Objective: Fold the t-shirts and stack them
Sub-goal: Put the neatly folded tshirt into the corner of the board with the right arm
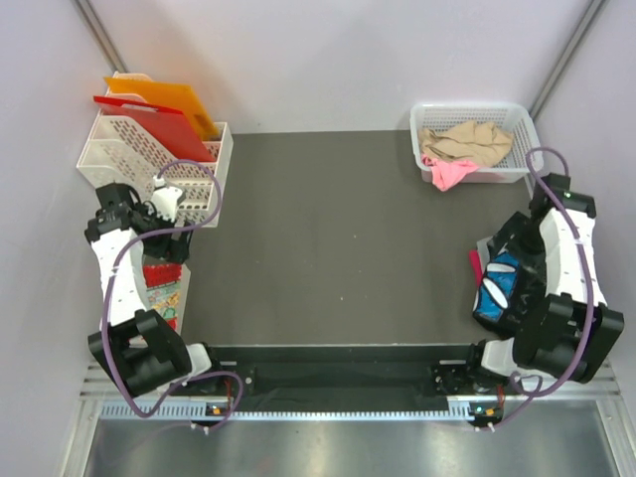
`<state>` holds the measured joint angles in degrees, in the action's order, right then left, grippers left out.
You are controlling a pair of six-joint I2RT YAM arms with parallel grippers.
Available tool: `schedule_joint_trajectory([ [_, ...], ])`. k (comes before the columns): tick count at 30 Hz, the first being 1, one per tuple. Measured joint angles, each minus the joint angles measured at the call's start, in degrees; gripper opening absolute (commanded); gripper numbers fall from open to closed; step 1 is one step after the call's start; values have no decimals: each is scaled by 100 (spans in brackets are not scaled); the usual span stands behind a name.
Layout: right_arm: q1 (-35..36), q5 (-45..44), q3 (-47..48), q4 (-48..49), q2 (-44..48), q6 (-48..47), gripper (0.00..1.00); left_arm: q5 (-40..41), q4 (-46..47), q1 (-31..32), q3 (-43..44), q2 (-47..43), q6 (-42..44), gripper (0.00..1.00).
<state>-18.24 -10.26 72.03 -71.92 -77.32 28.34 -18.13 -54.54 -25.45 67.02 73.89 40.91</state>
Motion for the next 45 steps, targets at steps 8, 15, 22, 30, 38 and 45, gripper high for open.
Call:
schedule_joint_trajectory([
  [8, 0, 352, -411, 396, -286, 131, 100, 166, -160, -72, 7, -35, 203, 99],
  [15, -2, 339, -581, 1040, -1285, 20, 100, 345, -341, -114, 7, -114, 297, 99],
  [22, 2, 509, -619, 1207, -1707, -254, 100, 518, -444, -151, 15, -164, 295, 99],
  [30, 623, 726, 1263, 859, -1670, -483, 100, 481, -743, -153, 481, -168, 94, 99],
  [38, 1587, 1360, 3364, 870, -951, -702, 100, 273, -942, -157, 997, -162, -111, 99],
  [45, 2251, 1672, 2422, 885, -378, -894, 100, 249, -1097, -157, 990, -214, -162, 99],
])
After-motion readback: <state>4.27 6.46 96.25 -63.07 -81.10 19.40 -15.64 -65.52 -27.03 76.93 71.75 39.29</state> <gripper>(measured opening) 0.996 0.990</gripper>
